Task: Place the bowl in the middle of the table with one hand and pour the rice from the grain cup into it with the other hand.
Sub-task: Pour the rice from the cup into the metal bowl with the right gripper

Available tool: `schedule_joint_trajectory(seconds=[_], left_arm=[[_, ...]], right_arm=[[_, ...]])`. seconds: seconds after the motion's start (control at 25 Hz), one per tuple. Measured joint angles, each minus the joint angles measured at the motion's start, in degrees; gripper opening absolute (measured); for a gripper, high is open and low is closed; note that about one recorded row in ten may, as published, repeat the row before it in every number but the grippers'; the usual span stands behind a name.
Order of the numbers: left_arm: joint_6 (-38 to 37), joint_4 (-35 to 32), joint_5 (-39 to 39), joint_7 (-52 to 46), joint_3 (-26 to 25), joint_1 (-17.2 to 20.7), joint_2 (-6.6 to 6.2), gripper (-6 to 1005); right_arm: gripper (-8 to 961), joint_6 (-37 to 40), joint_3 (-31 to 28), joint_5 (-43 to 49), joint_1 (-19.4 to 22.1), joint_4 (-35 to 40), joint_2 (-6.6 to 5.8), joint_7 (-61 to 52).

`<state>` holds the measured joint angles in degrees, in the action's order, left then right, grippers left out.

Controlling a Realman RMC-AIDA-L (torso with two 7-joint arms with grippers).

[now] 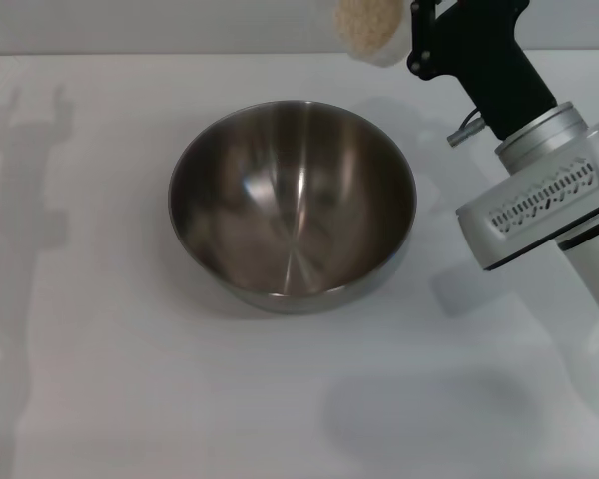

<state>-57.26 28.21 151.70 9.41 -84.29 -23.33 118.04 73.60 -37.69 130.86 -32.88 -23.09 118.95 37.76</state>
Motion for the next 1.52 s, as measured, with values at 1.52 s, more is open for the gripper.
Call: schedule_joint_trajectory(seconds=[1.52], left_arm=[[-0.75, 0.0, -0.36, -0.04, -0.7, -0.14, 0.09, 570]], right_arm=[[4, 0.07, -0.01, 6.8, 2.14, -5.36, 0.14, 36.33]])
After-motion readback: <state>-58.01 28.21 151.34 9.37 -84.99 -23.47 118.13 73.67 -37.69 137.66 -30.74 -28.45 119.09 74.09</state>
